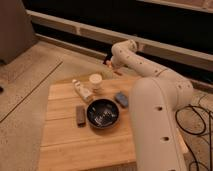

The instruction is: Place the pepper in the ceramic cup

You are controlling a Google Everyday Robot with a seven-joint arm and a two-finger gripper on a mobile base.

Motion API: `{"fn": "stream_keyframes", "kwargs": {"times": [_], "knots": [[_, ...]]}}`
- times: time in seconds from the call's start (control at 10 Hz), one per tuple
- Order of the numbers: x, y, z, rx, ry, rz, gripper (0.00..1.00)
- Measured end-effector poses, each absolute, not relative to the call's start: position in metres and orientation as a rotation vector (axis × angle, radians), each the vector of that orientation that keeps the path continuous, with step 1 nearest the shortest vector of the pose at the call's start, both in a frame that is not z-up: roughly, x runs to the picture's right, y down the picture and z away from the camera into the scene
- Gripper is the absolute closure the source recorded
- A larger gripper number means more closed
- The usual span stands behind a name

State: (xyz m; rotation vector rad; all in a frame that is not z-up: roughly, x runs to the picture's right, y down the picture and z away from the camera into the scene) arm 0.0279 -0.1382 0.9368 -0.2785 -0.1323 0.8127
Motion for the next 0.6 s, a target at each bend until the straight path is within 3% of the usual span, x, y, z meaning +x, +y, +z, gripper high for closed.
{"fn": "stream_keyframes", "kwargs": {"times": [0.6], "knots": [[-0.060, -0.142, 0.885, -0.238, -0.283, 0.605, 1.00]]}}
